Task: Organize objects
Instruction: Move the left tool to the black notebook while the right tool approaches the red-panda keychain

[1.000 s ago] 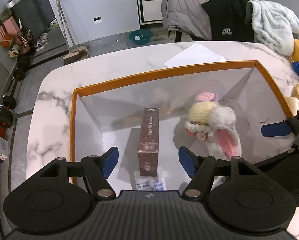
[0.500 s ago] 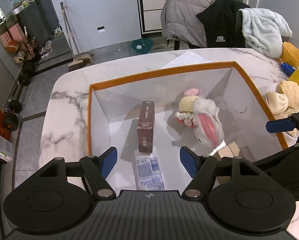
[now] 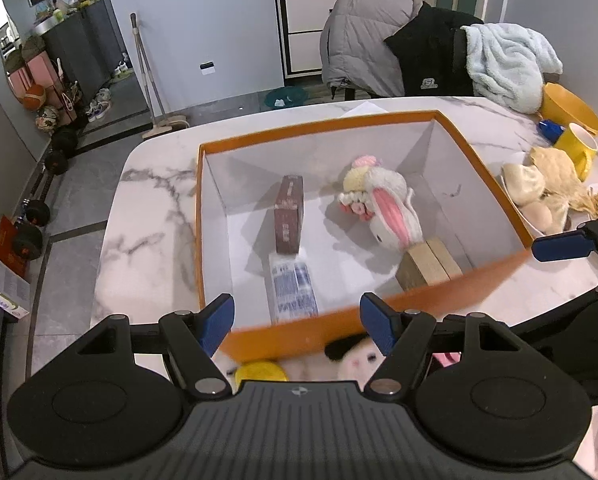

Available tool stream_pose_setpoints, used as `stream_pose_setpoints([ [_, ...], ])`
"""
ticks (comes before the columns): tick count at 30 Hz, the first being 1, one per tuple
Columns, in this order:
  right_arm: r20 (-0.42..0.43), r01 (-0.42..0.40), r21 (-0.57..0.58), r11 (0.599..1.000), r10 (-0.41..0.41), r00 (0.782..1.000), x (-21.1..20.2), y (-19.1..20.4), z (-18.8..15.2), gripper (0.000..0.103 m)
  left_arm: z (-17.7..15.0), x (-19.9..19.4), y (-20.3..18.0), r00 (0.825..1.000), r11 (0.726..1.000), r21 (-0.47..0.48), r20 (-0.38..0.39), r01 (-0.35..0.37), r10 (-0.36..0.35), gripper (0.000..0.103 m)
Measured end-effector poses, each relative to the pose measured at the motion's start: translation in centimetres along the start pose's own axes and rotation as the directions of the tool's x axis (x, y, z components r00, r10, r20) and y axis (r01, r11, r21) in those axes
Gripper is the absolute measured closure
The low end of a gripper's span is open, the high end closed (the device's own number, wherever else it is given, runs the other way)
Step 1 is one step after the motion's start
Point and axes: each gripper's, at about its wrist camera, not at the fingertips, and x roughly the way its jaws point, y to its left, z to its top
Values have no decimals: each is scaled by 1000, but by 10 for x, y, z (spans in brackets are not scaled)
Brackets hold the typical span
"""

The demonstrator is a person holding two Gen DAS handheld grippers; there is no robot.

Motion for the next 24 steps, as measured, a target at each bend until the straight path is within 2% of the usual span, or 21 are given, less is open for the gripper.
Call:
stream_pose_setpoints([
  [15, -22, -27, -37, 999, 26, 999, -22, 28, -75, 7, -75, -27, -7, 1000, 1000, 10, 7, 10, -10, 21],
  [24, -52, -71, -19, 997, 70, 996, -14, 39, -117, 6, -120, -23, -5, 999, 999, -15, -38, 35, -36, 21],
])
